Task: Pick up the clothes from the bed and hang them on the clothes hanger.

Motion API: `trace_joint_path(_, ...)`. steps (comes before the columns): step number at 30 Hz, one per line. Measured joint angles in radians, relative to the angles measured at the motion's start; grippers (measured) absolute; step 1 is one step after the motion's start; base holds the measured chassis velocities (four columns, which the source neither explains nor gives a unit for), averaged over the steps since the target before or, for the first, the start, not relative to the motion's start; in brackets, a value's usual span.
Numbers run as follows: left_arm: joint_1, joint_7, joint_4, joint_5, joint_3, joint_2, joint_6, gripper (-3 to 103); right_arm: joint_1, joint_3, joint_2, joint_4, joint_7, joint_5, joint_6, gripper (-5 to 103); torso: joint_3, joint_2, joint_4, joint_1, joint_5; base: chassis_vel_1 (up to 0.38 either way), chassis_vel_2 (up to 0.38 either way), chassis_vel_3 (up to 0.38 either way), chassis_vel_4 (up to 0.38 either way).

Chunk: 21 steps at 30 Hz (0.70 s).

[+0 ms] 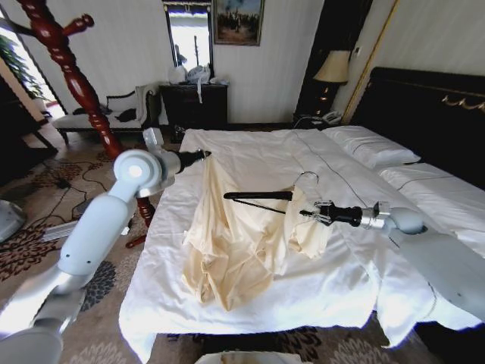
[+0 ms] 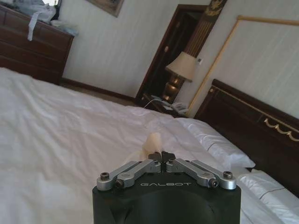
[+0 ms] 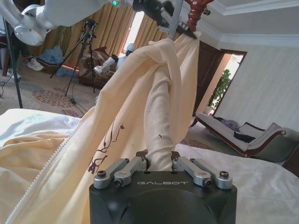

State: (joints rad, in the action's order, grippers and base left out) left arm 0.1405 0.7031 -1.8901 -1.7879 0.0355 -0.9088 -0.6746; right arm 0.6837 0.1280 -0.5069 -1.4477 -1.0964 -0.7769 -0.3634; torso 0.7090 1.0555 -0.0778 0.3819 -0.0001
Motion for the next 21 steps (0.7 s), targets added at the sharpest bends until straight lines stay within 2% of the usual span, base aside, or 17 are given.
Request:
trace_joint_path(6, -0.109, 0.001, -0.031, -0.065, -0.048, 0.016, -0.002, 0, -0.03, -0.031, -0.026, -0.007, 0.053, 0.011, 0.01, 18, 0.0, 0.0, 0.0, 0.0, 0.0, 0.0, 0.0, 0.0, 0.0)
trace_joint_path(11, -0.136, -0.002, -0.087, -0.119, -0.068, 0.026, -0.006, 0, -0.032, -0.032, -0.036, 0.003, 0.078, 0.012, 0.01, 18, 0.0, 0.0, 0.0, 0.0, 0.0, 0.0, 0.0, 0.0, 0.0)
trace_joint_path(16, -0.149, -0.028, -0.118, -0.123, -0.108, 0.014, -0.007, 0, -0.036, -0.046, -0.054, 0.001, 0.083, -0.014, 0.01, 18, 0.0, 0.0, 0.0, 0.0, 0.0002, 0.0, 0.0, 0.0, 0.0)
trace_joint_path(21, -0.168, -0.036, -0.14, -0.113, -0.176, -0.031, -0.007, 0, -0.06, -0.082, -0.079, -0.017, 0.091, -0.075, 0.006, 18, 0.0, 0.0, -0.0001, 0.0, 0.0002, 0.0, 0.0, 0.0, 0.0)
